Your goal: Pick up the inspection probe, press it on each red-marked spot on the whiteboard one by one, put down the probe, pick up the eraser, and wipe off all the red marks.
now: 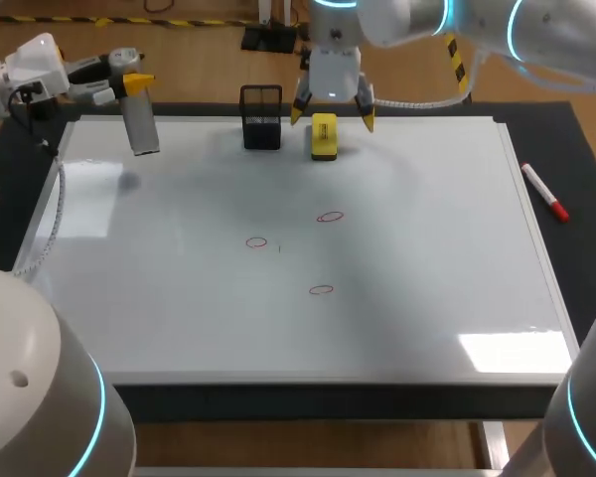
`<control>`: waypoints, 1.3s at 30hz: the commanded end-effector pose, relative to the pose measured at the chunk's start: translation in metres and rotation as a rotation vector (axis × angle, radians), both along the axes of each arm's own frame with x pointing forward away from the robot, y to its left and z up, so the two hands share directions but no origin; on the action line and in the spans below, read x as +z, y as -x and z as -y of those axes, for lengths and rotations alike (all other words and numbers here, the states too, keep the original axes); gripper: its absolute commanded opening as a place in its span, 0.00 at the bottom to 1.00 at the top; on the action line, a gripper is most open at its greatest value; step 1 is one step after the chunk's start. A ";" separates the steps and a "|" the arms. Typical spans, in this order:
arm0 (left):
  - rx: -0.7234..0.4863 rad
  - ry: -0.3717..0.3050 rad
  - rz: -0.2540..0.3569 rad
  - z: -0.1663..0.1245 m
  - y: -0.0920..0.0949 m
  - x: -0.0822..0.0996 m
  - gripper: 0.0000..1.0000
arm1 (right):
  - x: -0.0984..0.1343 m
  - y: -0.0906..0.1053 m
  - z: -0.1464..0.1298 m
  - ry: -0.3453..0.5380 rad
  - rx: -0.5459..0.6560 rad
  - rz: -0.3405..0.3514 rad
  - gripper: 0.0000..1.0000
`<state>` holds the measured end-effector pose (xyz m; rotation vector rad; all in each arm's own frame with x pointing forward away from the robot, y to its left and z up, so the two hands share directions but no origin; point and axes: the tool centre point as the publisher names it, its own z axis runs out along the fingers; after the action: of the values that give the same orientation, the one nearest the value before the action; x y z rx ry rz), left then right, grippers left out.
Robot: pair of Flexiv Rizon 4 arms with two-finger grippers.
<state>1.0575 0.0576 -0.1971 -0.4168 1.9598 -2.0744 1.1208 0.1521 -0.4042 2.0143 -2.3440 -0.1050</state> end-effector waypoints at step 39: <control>0.002 0.000 0.001 0.000 0.001 0.001 0.00 | 0.054 0.024 0.044 0.054 -0.085 0.096 0.00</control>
<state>1.0575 0.0576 -0.1971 -0.4169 1.9599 -2.0744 1.1139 0.1313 -0.3775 1.9145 -2.4235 0.0200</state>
